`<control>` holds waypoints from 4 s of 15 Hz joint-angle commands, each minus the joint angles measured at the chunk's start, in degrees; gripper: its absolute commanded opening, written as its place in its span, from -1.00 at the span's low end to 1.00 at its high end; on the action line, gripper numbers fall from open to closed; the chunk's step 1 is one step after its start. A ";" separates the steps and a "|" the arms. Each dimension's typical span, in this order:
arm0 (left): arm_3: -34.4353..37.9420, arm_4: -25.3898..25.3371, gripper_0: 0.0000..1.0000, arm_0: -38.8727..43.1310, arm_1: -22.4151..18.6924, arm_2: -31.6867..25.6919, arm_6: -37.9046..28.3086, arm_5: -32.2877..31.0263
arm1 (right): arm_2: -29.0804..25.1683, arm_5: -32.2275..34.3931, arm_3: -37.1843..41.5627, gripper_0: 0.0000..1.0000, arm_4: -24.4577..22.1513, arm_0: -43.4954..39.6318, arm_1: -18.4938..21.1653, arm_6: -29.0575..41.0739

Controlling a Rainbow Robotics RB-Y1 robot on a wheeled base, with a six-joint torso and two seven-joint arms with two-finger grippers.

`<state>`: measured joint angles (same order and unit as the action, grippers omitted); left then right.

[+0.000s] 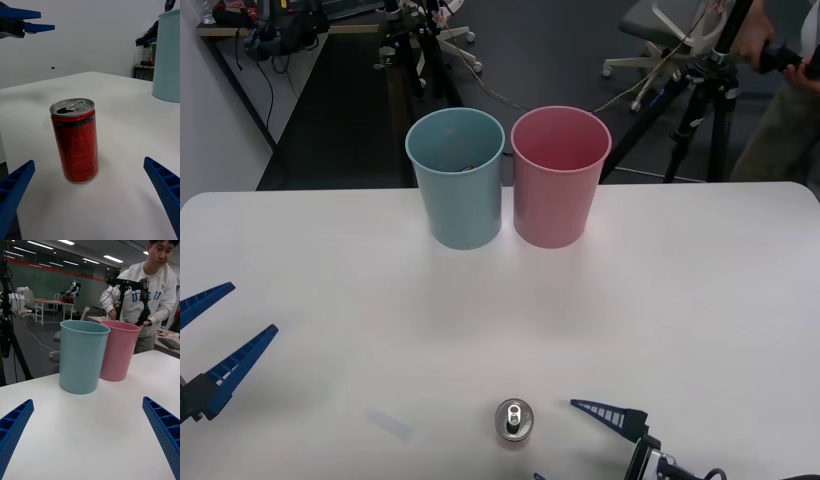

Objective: Grasp the object on the table and drop it into the matching bin: aluminum can to the light blue bin, PET bottle to the pink bin.

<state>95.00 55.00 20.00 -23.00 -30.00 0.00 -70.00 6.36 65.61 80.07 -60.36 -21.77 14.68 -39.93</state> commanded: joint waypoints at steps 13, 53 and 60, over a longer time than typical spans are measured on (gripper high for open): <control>0.00 0.00 1.00 0.00 0.00 0.00 0.00 0.00 | 10.60 -10.33 0.00 1.00 1.03 4.72 -1.59 -2.26; 0.00 0.00 1.00 0.00 0.00 0.00 0.00 0.00 | 15.97 -44.17 31.99 -1.00 -2.93 17.55 4.74 29.47; 0.00 0.00 1.00 0.00 0.00 0.00 0.00 0.00 | 17.02 -53.66 29.97 -1.00 -13.12 30.38 1.31 43.01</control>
<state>95.00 55.00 20.00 -23.00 -30.00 0.00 -70.00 23.32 12.64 110.88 -72.88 7.21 16.40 1.99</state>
